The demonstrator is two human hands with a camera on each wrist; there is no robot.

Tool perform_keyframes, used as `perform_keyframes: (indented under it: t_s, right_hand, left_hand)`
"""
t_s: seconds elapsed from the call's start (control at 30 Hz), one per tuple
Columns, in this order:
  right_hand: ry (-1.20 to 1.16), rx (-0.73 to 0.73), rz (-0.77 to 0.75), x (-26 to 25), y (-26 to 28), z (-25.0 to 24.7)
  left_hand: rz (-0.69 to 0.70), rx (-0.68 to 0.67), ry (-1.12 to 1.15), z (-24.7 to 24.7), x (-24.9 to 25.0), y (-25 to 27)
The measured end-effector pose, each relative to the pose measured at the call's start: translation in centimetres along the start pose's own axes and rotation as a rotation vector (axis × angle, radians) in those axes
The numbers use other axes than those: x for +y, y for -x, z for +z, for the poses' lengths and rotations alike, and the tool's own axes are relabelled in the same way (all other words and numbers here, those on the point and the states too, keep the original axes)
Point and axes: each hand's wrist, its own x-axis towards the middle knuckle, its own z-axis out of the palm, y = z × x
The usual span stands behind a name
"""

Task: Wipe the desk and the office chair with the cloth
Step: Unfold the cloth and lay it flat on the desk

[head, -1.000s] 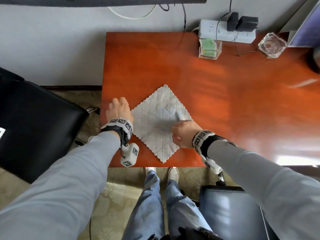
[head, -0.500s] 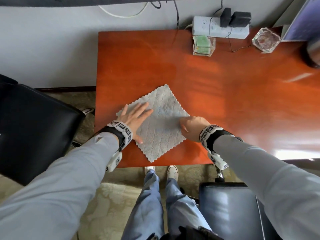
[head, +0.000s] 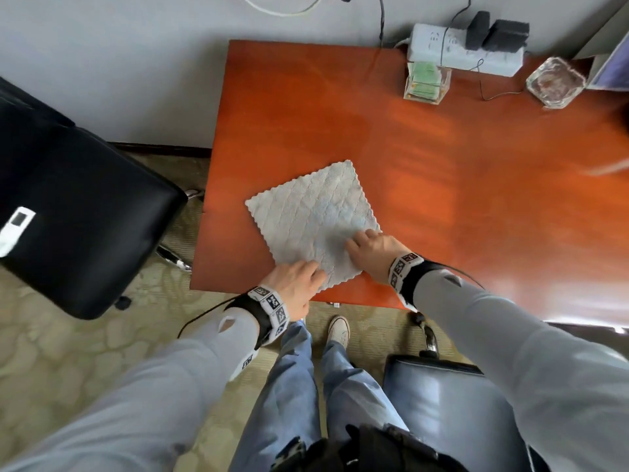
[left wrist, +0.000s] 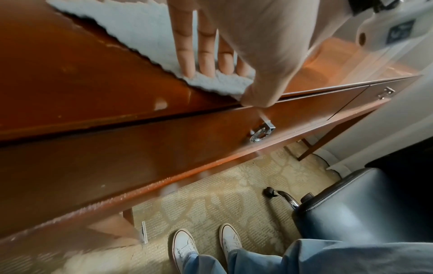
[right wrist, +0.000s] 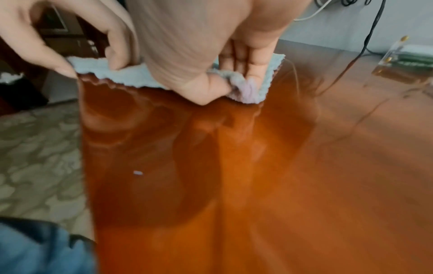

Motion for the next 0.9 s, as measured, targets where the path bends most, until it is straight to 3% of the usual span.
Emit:
perform_keyframes:
  t_s: [0.1,0.2,0.33,0.47,0.6,0.7,0.83,0.9]
  right_hand:
    - [-0.174,-0.131,0.037,-1.6,0.6,-1.5]
    - [-0.200,-0.201,0.010,-1.4,0.5,-3.5]
    - [-0.380,-0.130,0.106,1.8,-1.7,-7.5]
    - [-0.560,0.007,0.262,5.6,-5.8,-8.8]
    - [-0.647,0.010,0.389,7.6,-8.2,-7.4]
    - [-0.636,-0.020,0.387,7.6,-9.2,-6.0]
    - [-0.537,-0.078,0.381,7.5,-9.4,-5.3]
    - [-0.419,-0.017,0.371,7.3,-8.9,-5.6]
  left_hand:
    - [-0.060,-0.042,0.102,0.0,-0.1,1.5]
    - [-0.206,-0.001,0.300,-1.1,-1.2,2.9]
    - [-0.449,0.160,0.488,-3.7,-5.3,2.5]
    - [-0.597,0.286,0.652,-5.1,-9.8,-0.1]
    - [-0.635,0.293,0.656,-4.9,-12.9,-2.7]
    - [-0.639,0.257,0.644,-4.2,-14.3,-3.6]
    - [-0.617,0.265,0.597,-3.2,-14.8,-4.6]
    - [-0.627,0.343,0.471,-3.0,-14.3,-4.5]
